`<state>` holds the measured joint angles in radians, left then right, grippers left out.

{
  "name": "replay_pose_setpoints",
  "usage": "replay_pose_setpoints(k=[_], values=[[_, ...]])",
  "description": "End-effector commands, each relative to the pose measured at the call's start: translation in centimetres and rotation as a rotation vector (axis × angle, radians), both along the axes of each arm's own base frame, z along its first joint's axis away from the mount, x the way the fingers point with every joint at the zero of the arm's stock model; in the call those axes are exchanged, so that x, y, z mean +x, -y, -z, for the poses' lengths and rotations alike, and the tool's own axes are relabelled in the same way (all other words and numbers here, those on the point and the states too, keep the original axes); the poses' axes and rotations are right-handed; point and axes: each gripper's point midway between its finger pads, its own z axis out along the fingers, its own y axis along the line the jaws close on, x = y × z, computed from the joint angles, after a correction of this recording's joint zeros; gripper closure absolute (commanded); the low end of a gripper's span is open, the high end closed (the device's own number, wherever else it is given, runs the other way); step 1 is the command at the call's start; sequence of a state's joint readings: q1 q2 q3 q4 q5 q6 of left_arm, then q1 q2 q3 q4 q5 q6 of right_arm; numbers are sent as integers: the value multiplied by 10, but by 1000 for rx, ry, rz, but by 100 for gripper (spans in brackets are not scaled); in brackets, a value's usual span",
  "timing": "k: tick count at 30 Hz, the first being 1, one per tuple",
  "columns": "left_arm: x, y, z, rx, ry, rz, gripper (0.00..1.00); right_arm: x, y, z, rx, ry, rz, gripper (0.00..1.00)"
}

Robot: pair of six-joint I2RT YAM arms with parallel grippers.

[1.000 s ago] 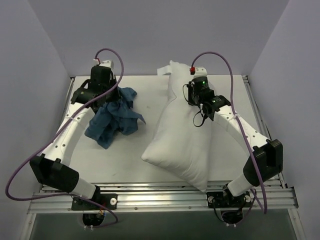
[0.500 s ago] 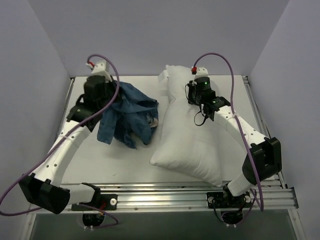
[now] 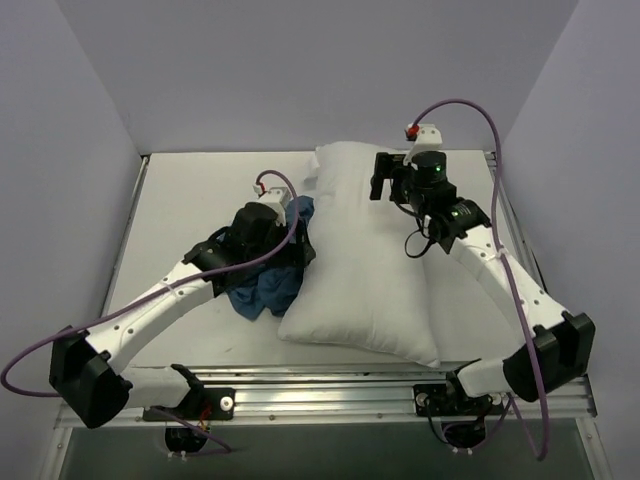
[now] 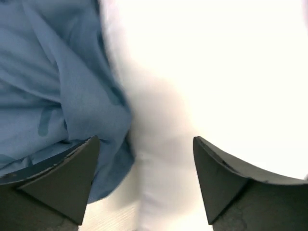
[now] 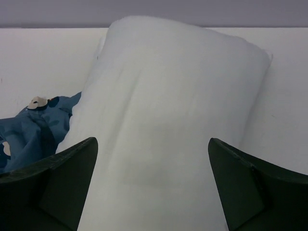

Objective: Remove the pillowcase from the pillow

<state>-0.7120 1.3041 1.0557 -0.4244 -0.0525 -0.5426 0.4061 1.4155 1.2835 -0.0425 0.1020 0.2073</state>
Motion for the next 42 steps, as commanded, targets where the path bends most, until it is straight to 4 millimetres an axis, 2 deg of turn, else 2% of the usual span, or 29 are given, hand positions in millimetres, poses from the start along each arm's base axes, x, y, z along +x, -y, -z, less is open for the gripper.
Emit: replay_pose_setpoints(k=[1, 2, 4, 5, 9, 10, 11, 13, 14, 16, 17, 22, 23, 27, 29, 31, 32, 39, 42], values=[[1, 1, -96, -133, 178, 19, 12, -22, 29, -66, 22, 121, 91, 6], [3, -7, -115, -128, 216, -10, 5, -26, 38, -74, 19, 139, 126, 4], [4, -22, -138, -94, 275, -41, 3, -41, 51, -94, 18, 175, 165, 2], [6, -38, -153, -54, 297, -95, 3, -45, 58, -102, 18, 193, 189, 0], [16, -89, -181, 83, 348, -245, 6, -72, 91, -133, 3, 257, 307, 0], [19, -118, -194, 123, 362, -316, 6, -90, 111, -147, -17, 286, 376, 0], [18, -121, -196, 125, 370, -328, 6, -96, 118, -153, -13, 303, 400, 0], [18, -151, -206, 151, 385, -406, 6, -109, 131, -157, -36, 310, 436, 0], [12, -166, -220, 153, 424, -446, 6, -122, 141, -164, -37, 327, 467, 0], [6, -186, -233, 164, 465, -507, 6, -136, 151, -170, -44, 344, 485, 0], [-2, -197, -243, 171, 498, -533, 6, -149, 159, -177, -30, 369, 506, 0], [-33, -242, -266, 222, 574, -677, 6, -188, 187, -176, -28, 399, 586, 0], [-44, -251, -272, 218, 601, -693, 6, -198, 191, -174, -21, 412, 585, 0], [-72, -279, -275, 223, 651, -780, 6, -219, 200, -170, -12, 442, 587, 0], [-87, -295, -270, 227, 661, -841, 6, -229, 206, -170, -1, 458, 595, 0], [-92, -300, -261, 234, 660, -855, 6, -234, 208, -165, -4, 458, 601, 0], [-102, -306, -261, 214, 678, -874, 6, -239, 211, -166, 6, 469, 602, 0], [-119, -321, -241, 203, 678, -938, 6, -250, 212, -155, 40, 493, 587, 1], [-118, -319, -239, 191, 679, -928, 6, -250, 210, -151, 31, 497, 567, 1]])
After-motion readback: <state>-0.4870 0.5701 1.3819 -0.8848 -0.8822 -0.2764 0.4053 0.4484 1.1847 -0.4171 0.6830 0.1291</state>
